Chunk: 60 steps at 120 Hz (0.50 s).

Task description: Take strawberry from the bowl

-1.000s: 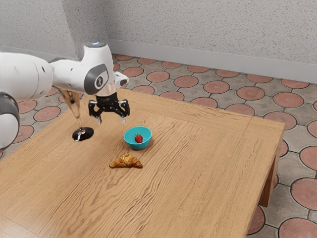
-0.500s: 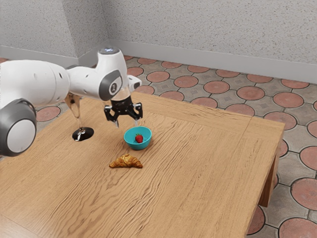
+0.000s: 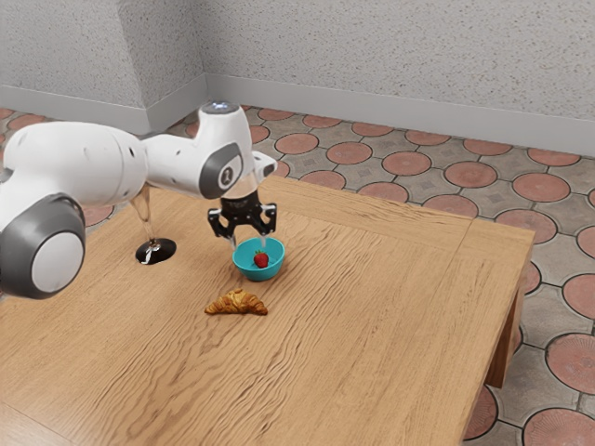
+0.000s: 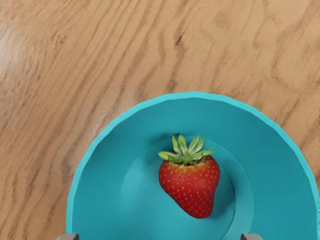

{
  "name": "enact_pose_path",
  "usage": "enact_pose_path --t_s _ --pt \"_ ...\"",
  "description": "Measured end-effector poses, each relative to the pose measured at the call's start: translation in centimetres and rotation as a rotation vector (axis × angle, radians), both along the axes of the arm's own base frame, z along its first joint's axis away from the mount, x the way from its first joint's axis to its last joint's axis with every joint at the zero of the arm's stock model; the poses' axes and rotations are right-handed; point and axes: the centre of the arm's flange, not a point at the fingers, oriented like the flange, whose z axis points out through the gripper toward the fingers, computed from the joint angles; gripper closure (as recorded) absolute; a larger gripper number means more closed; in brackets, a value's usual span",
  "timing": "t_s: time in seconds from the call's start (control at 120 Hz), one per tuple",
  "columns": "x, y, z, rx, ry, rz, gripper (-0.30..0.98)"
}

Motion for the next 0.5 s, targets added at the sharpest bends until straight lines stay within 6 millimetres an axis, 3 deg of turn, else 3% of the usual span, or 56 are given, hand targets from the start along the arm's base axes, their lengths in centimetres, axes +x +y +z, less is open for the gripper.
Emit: enact_pose_path --t_s 0.267,0.5 --pt "0.2 -0.8 -0.1 -0.001 -0.007 0.008 0.40" --pt "0.2 -1.3 -1.6 0.001 0.010 0.013 0.43"
